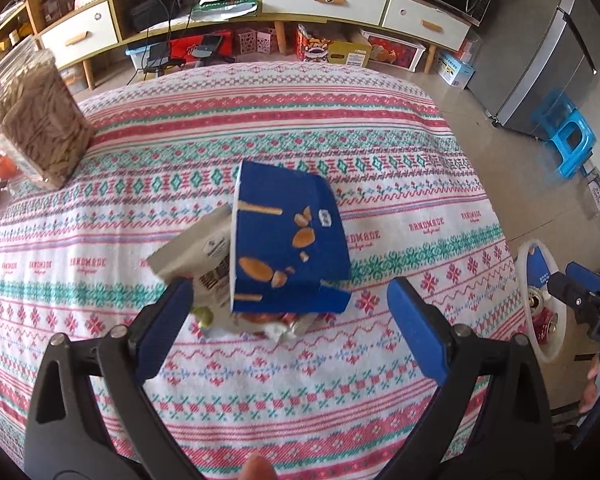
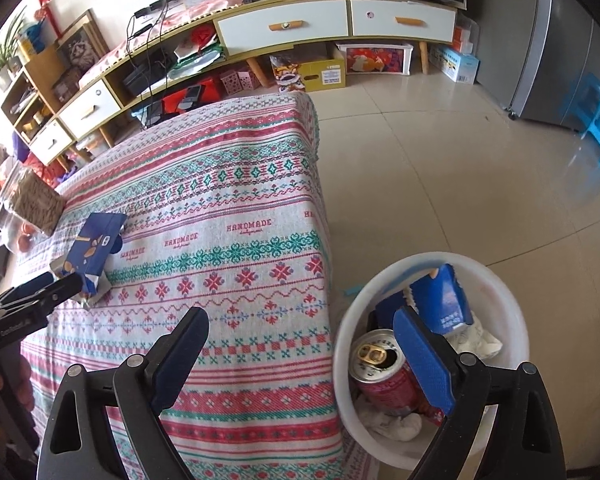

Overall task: Collect trash
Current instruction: 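Grasp the blue almond-print box on the bed with the left tool, then grasp the white pecan kernels bag with the right tool while the left tool holds the box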

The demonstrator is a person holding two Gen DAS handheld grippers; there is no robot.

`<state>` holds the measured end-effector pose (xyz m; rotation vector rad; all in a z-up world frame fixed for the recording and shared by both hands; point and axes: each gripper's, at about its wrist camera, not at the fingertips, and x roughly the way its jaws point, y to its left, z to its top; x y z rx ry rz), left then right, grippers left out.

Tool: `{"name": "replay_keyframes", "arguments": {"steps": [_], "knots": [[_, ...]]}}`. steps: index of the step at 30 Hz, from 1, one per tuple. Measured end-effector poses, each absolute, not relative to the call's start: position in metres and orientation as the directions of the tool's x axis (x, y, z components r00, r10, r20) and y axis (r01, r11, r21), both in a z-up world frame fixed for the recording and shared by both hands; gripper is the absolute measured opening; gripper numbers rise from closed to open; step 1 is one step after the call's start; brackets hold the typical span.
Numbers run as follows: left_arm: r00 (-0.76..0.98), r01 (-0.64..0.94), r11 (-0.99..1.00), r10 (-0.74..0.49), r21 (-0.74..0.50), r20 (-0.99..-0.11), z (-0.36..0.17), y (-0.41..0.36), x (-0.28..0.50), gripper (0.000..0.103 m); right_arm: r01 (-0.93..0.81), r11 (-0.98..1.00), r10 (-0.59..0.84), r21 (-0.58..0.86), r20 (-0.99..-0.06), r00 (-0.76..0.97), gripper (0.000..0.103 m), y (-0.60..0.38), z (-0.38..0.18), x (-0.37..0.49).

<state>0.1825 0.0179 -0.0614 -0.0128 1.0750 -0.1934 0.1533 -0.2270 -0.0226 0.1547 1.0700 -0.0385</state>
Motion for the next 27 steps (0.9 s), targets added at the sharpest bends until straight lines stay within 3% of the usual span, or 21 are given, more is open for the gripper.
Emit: {"name": "replay_keyframes", "arguments": {"steps": [4, 10, 12, 17, 27], "knots": [[0.467, 0.169, 0.982, -0.15, -0.079, -0.872, -0.068, 0.012, 0.188, 0.097, 0.106, 0.988, 0.047, 0.11, -0.879, 0.475, 0.095, -0.224, -0.026, 0.158], [0.453, 0.186, 0.982, -0.119, -0.037, -0.883, -0.079, 0.007, 0.193, 0.086, 0.084, 0.993, 0.038, 0.088, -0.879, 0.475, 0.095, -0.214, -0.027, 0.162], [0.442, 0.192, 0.981, -0.108, -0.024, -0.89, -0.082, 0.006, 0.196, 0.072, 0.077, 0.993, 0.038, 0.084, -0.88, 0.473, 0.095, -0.21, -0.028, 0.162], [0.45, 0.203, 0.979, -0.095, -0.002, -0.888, -0.08, 0.008, 0.193, 0.07, 0.062, 0.996, 0.033, 0.071, -0.879, 0.475, 0.095, -0.202, -0.028, 0.162], [0.474, 0.165, 0.983, -0.147, -0.076, -0.868, -0.05, 0.036, 0.173, 0.07, 0.005, 0.999, 0.041, 0.051, -0.868, 0.496, 0.095, -0.167, -0.023, 0.17]]}}
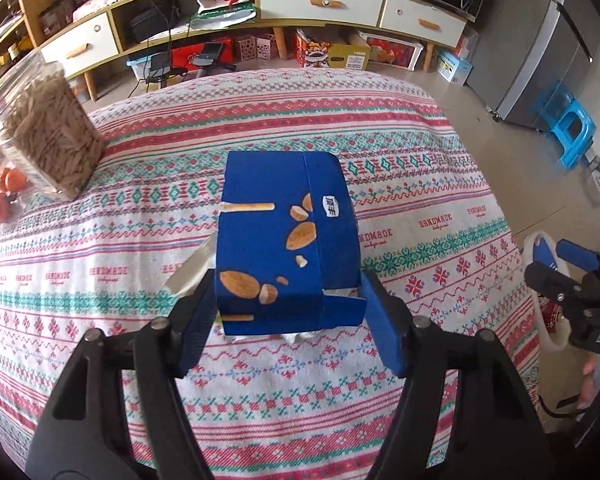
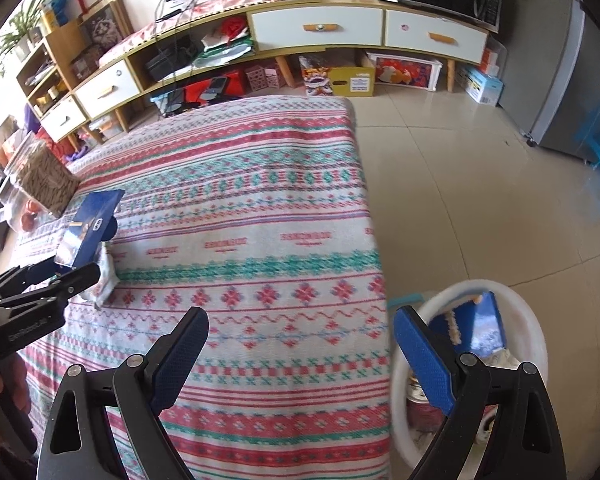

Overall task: Collect trash
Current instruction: 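Grasp the white pecan kernels bag with the right tool while the left tool holds the box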

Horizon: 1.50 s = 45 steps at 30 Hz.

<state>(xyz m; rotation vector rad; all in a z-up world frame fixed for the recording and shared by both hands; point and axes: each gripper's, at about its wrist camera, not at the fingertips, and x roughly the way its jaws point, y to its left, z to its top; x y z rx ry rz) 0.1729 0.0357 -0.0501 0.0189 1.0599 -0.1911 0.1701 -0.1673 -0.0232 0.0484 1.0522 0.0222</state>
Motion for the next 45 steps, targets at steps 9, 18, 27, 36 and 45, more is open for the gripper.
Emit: {"name": "replay_keyframes", "arguments": {"steps": [9, 18, 27, 36, 45], "knots": [[0.448, 0.085, 0.987, -0.16, -0.136, -0.88, -0.043, 0.077, 0.162, 0.07, -0.054, 0.998, 0.061, 0.039, -0.861, 0.505, 0.095, -0.121, -0.026, 0.185], [0.435, 0.025, 0.991, -0.126, -0.128, -0.891, -0.05, 0.123, 0.153, 0.07, -0.182, 0.982, 0.135, 0.05, -0.858, 0.496, 0.095, -0.053, -0.036, 0.205], [0.415, 0.0, 0.993, -0.106, -0.116, -0.904, -0.053, 0.148, 0.142, 0.07, -0.316, 0.949, 0.145, -0.006, -0.879, 0.454, 0.094, 0.003, -0.076, 0.225], [0.412, -0.02, 0.994, -0.086, -0.104, -0.907, -0.053, 0.16, 0.141, 0.07, -0.366, 0.931, 0.163, -0.016, -0.876, 0.453, 0.065, 0.029, -0.096, 0.229], [0.408, -0.026, 0.994, -0.086, -0.105, -0.909, -0.051, 0.166, 0.134, 0.07, -0.414, 0.91, 0.185, -0.019, -0.874, 0.448, 0.028, 0.044, -0.09, 0.22]]}}
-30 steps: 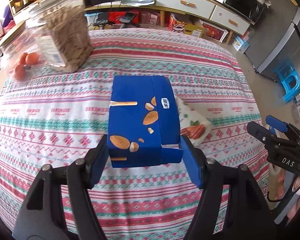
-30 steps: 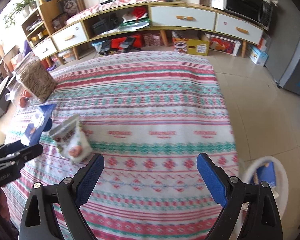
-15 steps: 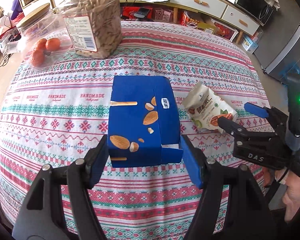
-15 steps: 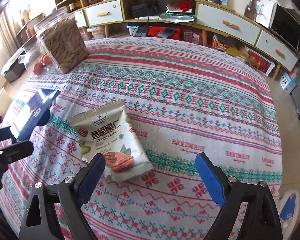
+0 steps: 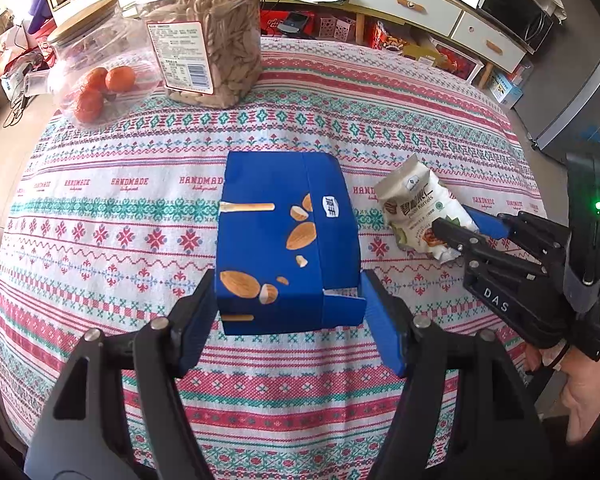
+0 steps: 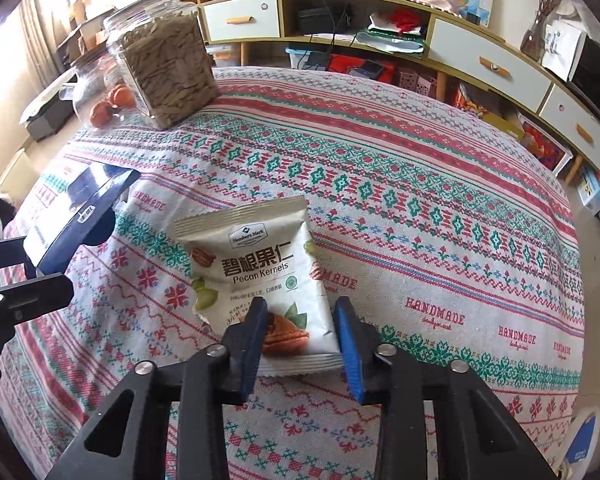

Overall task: Collect trash
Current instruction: 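Grasp the white pecan kernels bag with the right tool while the left tool holds the box, then carry the blue box and pecan bag over the white bucket with both tools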

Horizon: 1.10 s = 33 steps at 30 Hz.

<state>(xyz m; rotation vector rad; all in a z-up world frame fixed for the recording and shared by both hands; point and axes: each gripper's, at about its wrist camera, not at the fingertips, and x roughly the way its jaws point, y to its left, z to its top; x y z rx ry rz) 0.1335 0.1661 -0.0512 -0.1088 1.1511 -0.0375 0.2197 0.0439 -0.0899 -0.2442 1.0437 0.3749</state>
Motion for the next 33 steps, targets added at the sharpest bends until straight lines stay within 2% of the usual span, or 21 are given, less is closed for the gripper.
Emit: {"name": "replay_keyframes", "arguments": {"steps": [2, 8, 19, 33], "knots": [[0.409, -0.027, 0.994, -0.087, -0.107, -0.908, -0.05, 0.167, 0.131, 0.07, -0.409, 0.913, 0.194, -0.008, -0.872, 0.45, 0.018, 0.041, -0.084, 0.219], [0.416, -0.022, 0.993, -0.093, -0.113, -0.904, -0.045, 0.164, 0.122, 0.07, -0.425, 0.905, 0.224, 0.008, -0.858, 0.461, 0.011, 0.036, -0.067, 0.206], [0.437, -0.002, 0.991, -0.118, -0.133, -0.892, -0.03, 0.144, 0.109, 0.07, -0.407, 0.912, 0.254, 0.04, -0.836, 0.486, 0.009, 0.012, -0.039, 0.183], [0.442, 0.103, 0.984, -0.178, -0.148, -0.879, -0.021, 0.079, 0.112, 0.07, -0.285, 0.959, 0.168, 0.006, -0.818, 0.549, 0.009, -0.081, -0.011, 0.153]]}}
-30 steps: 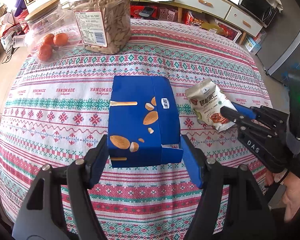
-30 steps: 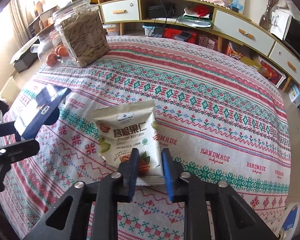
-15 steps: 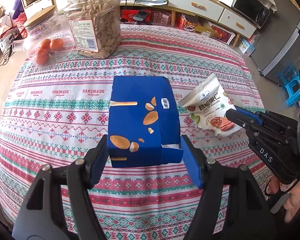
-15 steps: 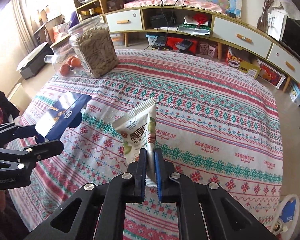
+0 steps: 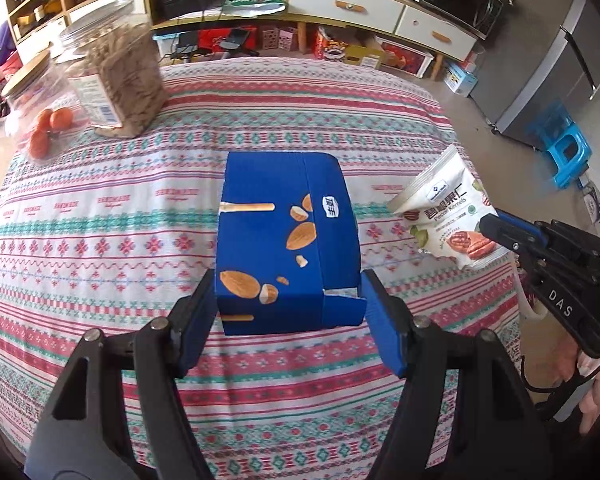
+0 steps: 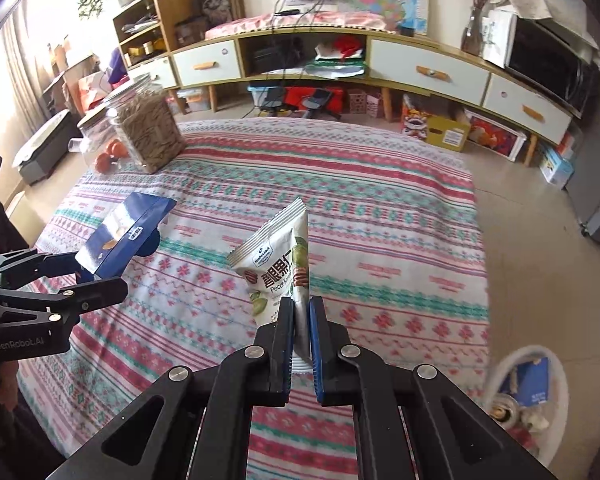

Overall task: Collect trash
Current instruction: 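Carry the blue box and pecan bag over the white bucket with both tools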

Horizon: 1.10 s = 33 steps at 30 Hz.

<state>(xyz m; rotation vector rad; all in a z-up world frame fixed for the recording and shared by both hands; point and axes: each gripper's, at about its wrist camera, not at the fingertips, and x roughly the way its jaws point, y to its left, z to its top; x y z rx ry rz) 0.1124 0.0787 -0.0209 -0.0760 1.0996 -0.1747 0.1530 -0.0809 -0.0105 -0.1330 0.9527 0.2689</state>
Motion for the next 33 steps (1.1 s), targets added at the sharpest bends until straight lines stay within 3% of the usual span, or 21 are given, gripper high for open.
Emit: {"name": "replay_keyframes", "arguments": {"steps": [33], "knots": [[0.349, 0.475, 0.869, -0.328, -0.136, -0.878, -0.046, -0.152, 0.096, 0.07, 0.17, 0.985, -0.069, 0.027, -0.845, 0.53, 0.009, -0.356, -0.007, 0.049]]}}
